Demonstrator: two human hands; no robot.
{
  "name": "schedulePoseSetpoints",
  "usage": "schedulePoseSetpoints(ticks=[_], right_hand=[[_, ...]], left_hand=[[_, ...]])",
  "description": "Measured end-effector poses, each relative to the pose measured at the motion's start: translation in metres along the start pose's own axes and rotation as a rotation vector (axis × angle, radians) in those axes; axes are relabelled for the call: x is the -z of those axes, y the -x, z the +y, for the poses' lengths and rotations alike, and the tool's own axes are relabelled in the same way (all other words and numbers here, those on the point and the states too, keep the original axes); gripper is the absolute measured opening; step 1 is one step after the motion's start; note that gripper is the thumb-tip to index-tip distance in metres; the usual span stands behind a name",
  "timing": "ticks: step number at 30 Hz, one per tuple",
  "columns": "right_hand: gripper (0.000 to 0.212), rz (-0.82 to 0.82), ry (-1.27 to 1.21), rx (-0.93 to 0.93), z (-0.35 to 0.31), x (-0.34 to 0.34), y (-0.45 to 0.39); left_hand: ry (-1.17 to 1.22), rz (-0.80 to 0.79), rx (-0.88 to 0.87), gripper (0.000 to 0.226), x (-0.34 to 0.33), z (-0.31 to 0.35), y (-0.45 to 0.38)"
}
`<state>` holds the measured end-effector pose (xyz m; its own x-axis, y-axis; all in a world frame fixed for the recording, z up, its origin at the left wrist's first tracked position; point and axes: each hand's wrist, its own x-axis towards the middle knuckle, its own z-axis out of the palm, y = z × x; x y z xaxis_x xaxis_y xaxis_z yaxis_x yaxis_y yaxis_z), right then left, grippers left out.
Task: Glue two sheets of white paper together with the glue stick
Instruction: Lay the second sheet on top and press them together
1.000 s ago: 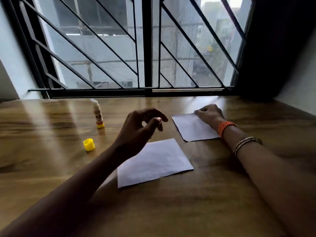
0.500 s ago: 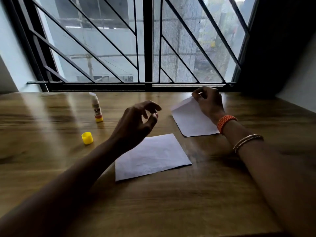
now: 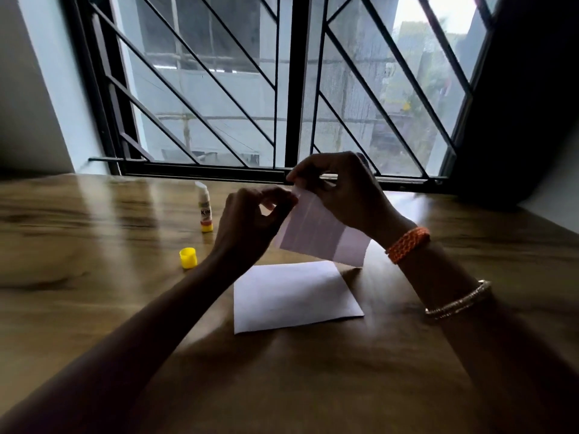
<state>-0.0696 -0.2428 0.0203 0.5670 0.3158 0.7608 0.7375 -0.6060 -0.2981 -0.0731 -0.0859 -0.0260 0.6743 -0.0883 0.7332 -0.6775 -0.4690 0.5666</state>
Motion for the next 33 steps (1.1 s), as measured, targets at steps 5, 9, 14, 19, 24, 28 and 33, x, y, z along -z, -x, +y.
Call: schedulePoseSetpoints(ticks=[5, 9, 14, 19, 24, 28, 33], right_hand=[[0.011, 0.033, 0.15, 0.002, 0.018, 0.002, 0.005], [0.018, 0.035, 0.052, -0.137, 0.034, 0.009, 0.009], [0.011, 0.079, -0.459, -0.568, 0.041, 0.011, 0.013], [0.011, -0.09, -0.566, -0.979, 0.044, 0.011, 0.025], [0.024, -0.176, -0.427, -1.043, 0.035, 0.012, 0.041], [0.026, -0.299, -0.388, -1.091, 0.023, 0.014, 0.053], [0.02, -0.291, -0.344, -1.116, 0.012, 0.012, 0.062]], left_hand=[[0.157, 0.222, 0.115, 0.019, 0.009, -0.008, -0.008], [0.245, 0.316, 0.274, 0.015, 0.022, -0.018, -0.011], [0.364, 0.217, 0.501, 0.005, 0.032, -0.016, -0.012], [0.25, -0.141, 0.742, 0.025, 0.038, -0.02, -0.008], [0.05, -0.455, 0.791, 0.023, 0.046, -0.024, 0.0], [-0.031, -0.592, 0.759, 0.032, 0.052, -0.024, 0.013], [-0.136, -0.614, 0.743, 0.033, 0.055, -0.021, 0.025]])
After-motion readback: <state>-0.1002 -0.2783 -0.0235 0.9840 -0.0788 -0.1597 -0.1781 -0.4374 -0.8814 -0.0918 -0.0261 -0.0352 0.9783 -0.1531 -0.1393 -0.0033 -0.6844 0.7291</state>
